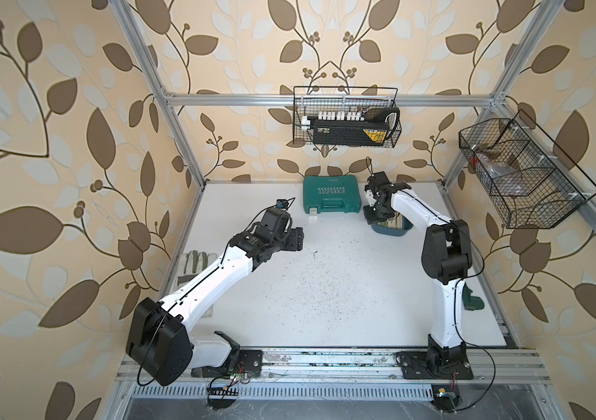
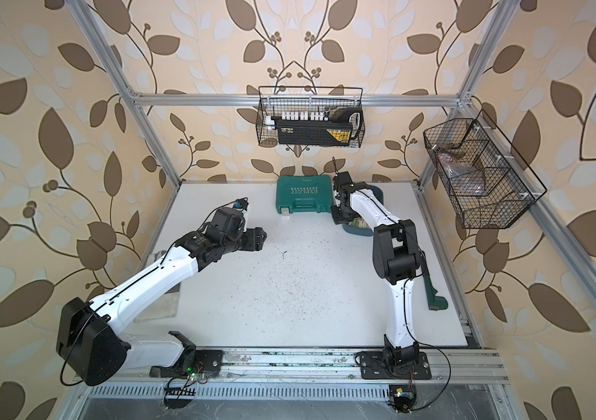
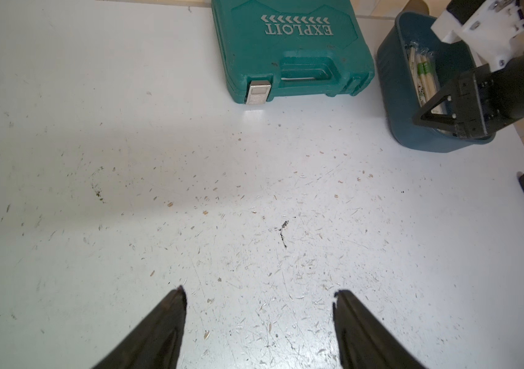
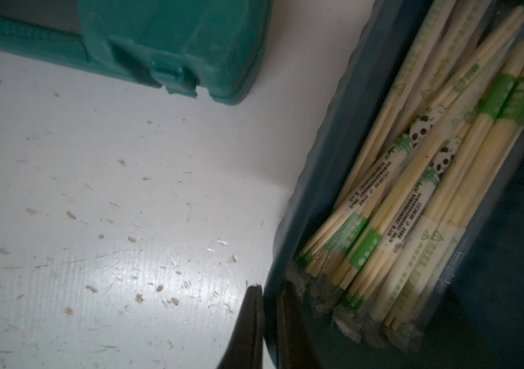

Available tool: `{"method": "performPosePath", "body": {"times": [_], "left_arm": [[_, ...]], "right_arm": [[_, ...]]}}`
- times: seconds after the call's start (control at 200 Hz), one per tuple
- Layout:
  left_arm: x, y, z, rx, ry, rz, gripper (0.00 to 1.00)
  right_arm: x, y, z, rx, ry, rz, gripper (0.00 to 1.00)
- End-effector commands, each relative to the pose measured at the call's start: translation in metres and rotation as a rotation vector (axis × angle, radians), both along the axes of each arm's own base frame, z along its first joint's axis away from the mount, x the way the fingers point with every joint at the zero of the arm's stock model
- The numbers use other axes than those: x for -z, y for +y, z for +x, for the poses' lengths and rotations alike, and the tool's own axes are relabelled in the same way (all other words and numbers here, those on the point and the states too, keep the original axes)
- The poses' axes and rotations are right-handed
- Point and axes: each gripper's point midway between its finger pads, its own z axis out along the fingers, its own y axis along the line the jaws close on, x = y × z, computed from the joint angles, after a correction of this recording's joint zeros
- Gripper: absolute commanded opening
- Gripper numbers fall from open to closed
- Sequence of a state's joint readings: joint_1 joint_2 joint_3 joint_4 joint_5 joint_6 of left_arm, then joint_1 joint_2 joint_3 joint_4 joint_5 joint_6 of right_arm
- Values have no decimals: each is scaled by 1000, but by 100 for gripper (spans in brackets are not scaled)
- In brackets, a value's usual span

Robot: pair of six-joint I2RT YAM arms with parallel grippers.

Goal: Take the paired disposable chopsticks out of the storage box
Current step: Place the storage box at the center of the board.

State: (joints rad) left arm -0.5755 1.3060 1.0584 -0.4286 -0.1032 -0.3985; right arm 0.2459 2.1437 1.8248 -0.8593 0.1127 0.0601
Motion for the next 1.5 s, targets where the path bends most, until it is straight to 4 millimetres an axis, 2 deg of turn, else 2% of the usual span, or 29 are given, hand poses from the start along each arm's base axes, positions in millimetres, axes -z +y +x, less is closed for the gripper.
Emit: {"method": "performPosePath", "body": {"times": [0.0, 0.035, 0.16, 0.251, 0.386, 0.541, 0.681, 0.897, 0.997, 1.082, 1.163, 1.248, 1.308, 1.408, 1.473, 1.498], "left_arm": [[-10, 12, -15, -25, -13, -23, 75], [-10, 19, -21, -45, -23, -23, 76], [12, 41, -37, -97, -56, -13, 75], [11, 39, -47, -67, -11, -19, 71], [21, 40, -51, -76, 13, -26, 73], [36, 51, -63, -137, 68, -37, 73], [45, 69, -77, -195, 75, -17, 72], [45, 82, -83, -238, 81, 17, 72], [45, 83, -83, -237, 88, 28, 73], [46, 82, -83, -236, 91, 29, 73], [46, 81, -83, -235, 93, 20, 73], [45, 81, -84, -233, 92, 15, 73], [42, 81, -83, -234, 87, 13, 73], [37, 78, -82, -226, 79, -4, 73], [33, 72, -82, -207, 78, -24, 72], [33, 70, -82, -201, 83, -28, 72]], "right_arm": [[-20, 11, -20, 23, -44, 28, 0], [-20, 17, -28, 16, -47, 32, 0], [-25, 32, -60, 5, -14, 2, 0], [-28, 38, -87, -10, 2, -53, 0], [-32, 55, -125, -50, -43, -50, 0], [-30, 94, -173, -127, -58, -75, 0], [-29, 140, -214, -192, -74, -153, 0], [-18, 206, -256, -220, -90, -111, 0], [-12, 233, -271, -242, -90, -96, 0], [-10, 247, -272, -237, -99, -70, 0], [-15, 256, -271, -249, -109, -20, 20], [-34, 261, -267, -259, -135, 31, 37], [-48, 267, -265, -279, -147, 81, 42], [-81, 271, -268, -322, -147, 226, 45], [-104, 255, -266, -313, -151, 334, 47], [-111, 243, -262, -293, -154, 364, 53]]}}
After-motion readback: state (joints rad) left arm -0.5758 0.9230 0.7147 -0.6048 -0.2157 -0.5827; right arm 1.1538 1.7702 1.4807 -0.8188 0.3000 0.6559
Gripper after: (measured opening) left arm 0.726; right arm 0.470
